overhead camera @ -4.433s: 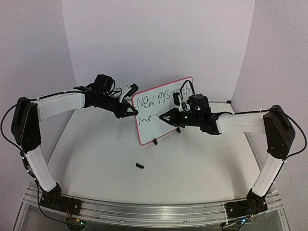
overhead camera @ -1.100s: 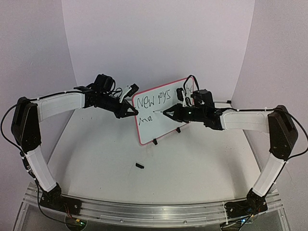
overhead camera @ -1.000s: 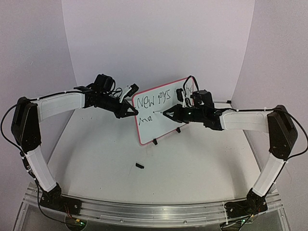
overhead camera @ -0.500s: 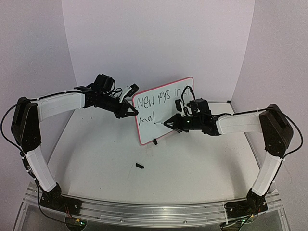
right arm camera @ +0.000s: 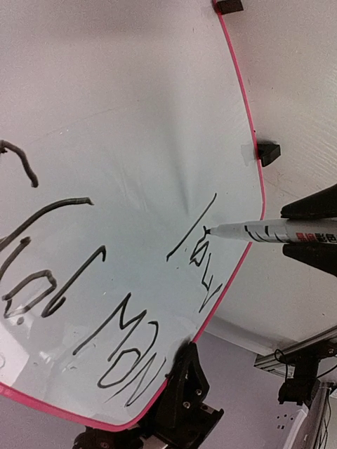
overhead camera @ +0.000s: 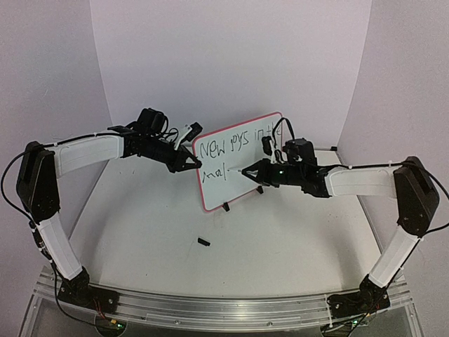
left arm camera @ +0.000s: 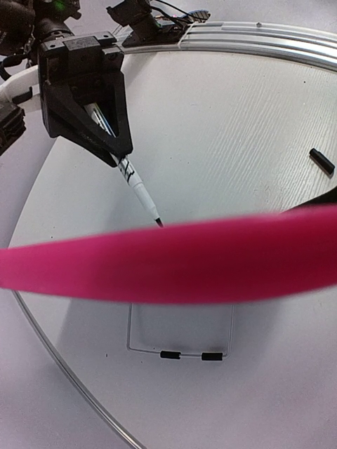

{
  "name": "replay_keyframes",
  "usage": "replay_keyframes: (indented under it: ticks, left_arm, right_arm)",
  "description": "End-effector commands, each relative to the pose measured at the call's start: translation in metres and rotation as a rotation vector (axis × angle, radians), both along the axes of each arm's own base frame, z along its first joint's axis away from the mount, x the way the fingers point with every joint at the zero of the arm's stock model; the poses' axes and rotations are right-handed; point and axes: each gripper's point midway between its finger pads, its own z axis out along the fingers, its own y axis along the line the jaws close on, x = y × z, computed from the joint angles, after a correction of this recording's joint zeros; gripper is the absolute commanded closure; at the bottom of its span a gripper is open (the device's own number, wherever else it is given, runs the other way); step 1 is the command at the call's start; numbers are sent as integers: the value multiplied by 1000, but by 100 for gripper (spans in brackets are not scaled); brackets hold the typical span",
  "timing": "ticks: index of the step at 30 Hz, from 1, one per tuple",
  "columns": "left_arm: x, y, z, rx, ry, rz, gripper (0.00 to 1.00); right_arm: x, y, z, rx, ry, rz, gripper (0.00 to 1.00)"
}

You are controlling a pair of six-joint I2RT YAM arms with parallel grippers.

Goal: Write a sentence on the whiteboard

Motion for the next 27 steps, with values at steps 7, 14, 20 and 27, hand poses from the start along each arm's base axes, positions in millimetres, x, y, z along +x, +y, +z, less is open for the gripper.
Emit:
replay_keyframes:
  ticks: [7, 14, 20, 27]
  left_arm:
    - [-37, -6, -29, 62, 160, -75, 100]
    - [-37, -6, -29, 61, 161, -76, 100]
    - [-37, -6, -30, 62, 162, -76, 100]
    - [-37, -6, -31, 63, 164, -75, 100]
  right_arm:
    - [21, 1, 27, 41, -69, -27, 100]
    - [26, 1, 25, 42, -63, -32, 100]
    - [29, 6, 16, 40, -45, -13, 100]
    - [27, 11, 8, 45, -17, 12, 100]
